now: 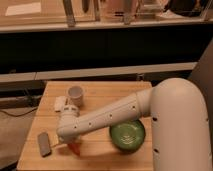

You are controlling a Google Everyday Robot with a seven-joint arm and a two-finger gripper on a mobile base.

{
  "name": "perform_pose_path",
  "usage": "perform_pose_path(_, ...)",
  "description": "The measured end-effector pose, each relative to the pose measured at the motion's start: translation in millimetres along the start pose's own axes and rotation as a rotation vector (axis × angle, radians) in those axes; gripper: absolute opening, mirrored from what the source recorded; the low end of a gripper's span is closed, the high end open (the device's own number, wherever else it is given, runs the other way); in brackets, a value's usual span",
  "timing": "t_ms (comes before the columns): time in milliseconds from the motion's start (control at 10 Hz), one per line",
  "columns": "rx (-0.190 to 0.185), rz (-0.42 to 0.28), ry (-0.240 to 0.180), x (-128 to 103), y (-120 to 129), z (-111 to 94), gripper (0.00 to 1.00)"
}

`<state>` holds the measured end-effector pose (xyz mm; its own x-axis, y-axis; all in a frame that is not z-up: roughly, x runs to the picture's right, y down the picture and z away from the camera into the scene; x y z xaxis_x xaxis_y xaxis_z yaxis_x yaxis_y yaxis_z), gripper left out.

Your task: Drag the pepper across the table

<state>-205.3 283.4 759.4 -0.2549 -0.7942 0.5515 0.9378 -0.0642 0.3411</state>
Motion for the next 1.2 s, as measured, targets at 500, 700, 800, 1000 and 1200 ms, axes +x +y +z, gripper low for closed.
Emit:
perform_pose_path(500,-0.009,-0.022,-0.049,2.6,0.3,2.0,0.8)
perform_pose_path(700,-0.013,-0.031,-0.061,2.3,-0.8,2.5,0.8)
perform_pose_path(800,-0.013,-0.033,-0.066,2.2,-0.5,2.7,0.8)
perform_pose_path(1000,-0.01,-0.035,-0.078,2.1,-0.2,2.8,0.8)
perform_pose_path(1200,-0.006,-0.036,-0.093,1.9,0.3,3.5,0.8)
